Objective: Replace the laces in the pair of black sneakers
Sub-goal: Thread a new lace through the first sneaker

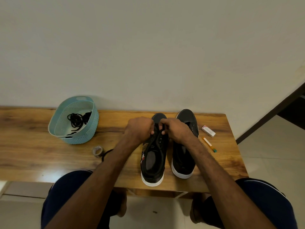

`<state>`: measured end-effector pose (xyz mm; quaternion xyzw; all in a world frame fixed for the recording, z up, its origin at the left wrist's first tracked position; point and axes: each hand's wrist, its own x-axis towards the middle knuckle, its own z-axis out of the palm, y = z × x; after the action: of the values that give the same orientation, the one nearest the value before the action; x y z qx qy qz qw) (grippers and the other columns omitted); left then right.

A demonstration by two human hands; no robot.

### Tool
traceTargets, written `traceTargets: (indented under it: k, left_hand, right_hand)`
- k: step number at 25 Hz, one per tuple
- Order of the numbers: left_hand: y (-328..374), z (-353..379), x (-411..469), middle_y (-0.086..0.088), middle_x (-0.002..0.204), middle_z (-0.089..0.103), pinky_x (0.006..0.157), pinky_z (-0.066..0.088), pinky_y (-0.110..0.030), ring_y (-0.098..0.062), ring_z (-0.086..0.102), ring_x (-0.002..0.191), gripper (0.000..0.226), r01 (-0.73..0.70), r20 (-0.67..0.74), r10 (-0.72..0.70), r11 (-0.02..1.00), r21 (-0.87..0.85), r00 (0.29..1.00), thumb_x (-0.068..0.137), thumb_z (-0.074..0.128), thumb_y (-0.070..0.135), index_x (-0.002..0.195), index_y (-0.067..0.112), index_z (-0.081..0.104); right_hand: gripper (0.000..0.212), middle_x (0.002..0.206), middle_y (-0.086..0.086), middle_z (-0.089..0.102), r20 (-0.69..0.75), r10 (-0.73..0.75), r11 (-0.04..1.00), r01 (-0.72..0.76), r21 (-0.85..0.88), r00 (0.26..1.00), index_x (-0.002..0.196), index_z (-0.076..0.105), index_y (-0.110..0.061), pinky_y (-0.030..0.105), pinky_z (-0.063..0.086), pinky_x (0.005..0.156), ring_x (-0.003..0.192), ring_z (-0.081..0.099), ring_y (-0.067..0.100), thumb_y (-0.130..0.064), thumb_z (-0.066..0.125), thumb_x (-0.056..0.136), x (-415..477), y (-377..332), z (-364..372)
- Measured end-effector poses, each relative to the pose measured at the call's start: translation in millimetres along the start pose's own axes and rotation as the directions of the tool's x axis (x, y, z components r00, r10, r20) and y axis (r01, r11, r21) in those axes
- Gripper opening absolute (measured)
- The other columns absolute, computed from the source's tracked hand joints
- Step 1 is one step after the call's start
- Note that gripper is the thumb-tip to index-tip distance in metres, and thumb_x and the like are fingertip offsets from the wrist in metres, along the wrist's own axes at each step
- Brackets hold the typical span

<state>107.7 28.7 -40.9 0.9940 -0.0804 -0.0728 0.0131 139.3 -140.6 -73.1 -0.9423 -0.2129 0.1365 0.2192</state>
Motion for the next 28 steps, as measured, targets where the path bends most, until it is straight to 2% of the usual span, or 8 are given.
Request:
traceTargets:
  k: [3,5,8,11,14,19,23,28]
  left_hand:
    - [-35.8,-12.0,-3.6,-0.004,0.098,0.065,0.071,0.049,-0.035,-0.023,0.063,0.088,0.008,0.25,-0.219,-0.247,0.968,-0.01,0.944,0.093,0.058,0.019,0.097,0.018,0.065]
    - [-52.9,-13.5,-6.1,-0.005,0.101,0.069,0.074,0.05,-0.036,-0.025,0.065,0.09,0.014,0.333,-0.115,-0.33,0.943,0.001,0.937,0.093,0.061,0.026,0.1,0.017,0.068]
    - [-29.2,-2.9,-4.9,0.0,0.118,0.065,0.084,0.051,-0.037,-0.021,0.061,0.106,0.033,0.173,0.118,-0.157,0.975,-0.14,0.981,0.091,0.065,0.035,0.121,0.023,0.064]
    - [13.1,9.6,-3.3,0.001,0.111,0.065,0.074,0.045,-0.033,-0.022,0.062,0.104,0.023,-0.065,0.128,0.08,0.992,-0.112,0.989,0.094,0.059,0.027,0.116,0.024,0.063]
    - [18.4,5.1,0.3,-0.001,0.101,0.065,0.072,0.043,-0.033,-0.023,0.062,0.096,0.012,-0.036,0.031,0.038,0.999,-0.036,0.999,0.094,0.053,0.022,0.1,0.02,0.062]
    - [-34.0,-2.9,0.8,-0.003,0.098,0.067,0.073,0.048,-0.035,-0.021,0.063,0.091,0.016,0.299,-0.071,-0.301,0.953,-0.04,0.951,0.095,0.058,0.025,0.103,0.015,0.067]
    - [-13.5,7.2,-1.1,0.0,0.109,0.066,0.079,0.047,-0.035,-0.022,0.062,0.102,0.033,0.139,0.109,-0.122,0.977,-0.163,0.987,0.091,0.064,0.038,0.118,0.02,0.062]
    - [14.5,12.6,3.4,-0.002,0.099,0.064,0.068,0.042,-0.033,-0.024,0.062,0.092,0.021,0.009,-0.02,-0.01,0.999,-0.051,1.0,0.097,0.055,0.038,0.102,0.018,0.061]
  right_hand:
    - [0.017,0.094,-0.007,0.059,-0.005,0.015,0.999,-0.014,0.029,1.0,0.09,0.058,-0.028,0.033,0.043,0.069,0.084,0.057,0.015,-0.012,0.062,0.091,-1.2,1.6,-0.9]
    - [0.014,0.095,-0.006,0.059,-0.003,0.011,1.0,-0.011,0.029,1.0,0.09,0.058,-0.027,0.035,0.045,0.073,0.085,0.057,0.016,-0.014,0.063,0.091,-1.3,1.6,-0.2]
    - [0.017,0.094,-0.005,0.059,-0.002,0.018,1.0,-0.018,0.022,1.0,0.088,0.057,-0.028,0.038,0.047,0.075,0.086,0.058,0.018,-0.012,0.063,0.09,0.5,1.0,-0.3]
    - [0.02,0.097,-0.002,0.06,-0.008,-0.001,1.0,0.001,-0.002,1.0,0.085,0.054,-0.029,0.038,0.048,0.073,0.087,0.058,0.021,-0.011,0.063,0.088,-0.4,-0.7,0.4]
    - [0.02,0.094,-0.004,0.06,-0.028,0.001,1.0,-0.001,0.014,1.0,0.085,0.056,-0.028,0.036,0.048,0.07,0.084,0.058,0.019,-0.01,0.062,0.088,-2.5,2.5,-0.1]
    - [0.017,0.093,-0.005,0.061,-0.006,0.024,0.999,-0.024,0.031,1.0,0.089,0.059,-0.026,0.037,0.049,0.072,0.082,0.059,0.015,-0.008,0.059,0.09,-2.2,2.1,-1.9]
    - [0.018,0.094,-0.004,0.061,-0.003,0.01,1.0,-0.01,0.01,1.0,0.088,0.057,-0.026,0.038,0.05,0.071,0.082,0.059,0.016,-0.007,0.059,0.089,-1.5,1.0,-1.5]
    - [0.022,0.093,-0.003,0.058,-0.016,-0.018,1.0,0.017,-0.008,1.0,0.085,0.052,-0.027,0.034,0.043,0.066,0.084,0.057,0.02,-0.007,0.061,0.088,-1.3,3.1,0.6]
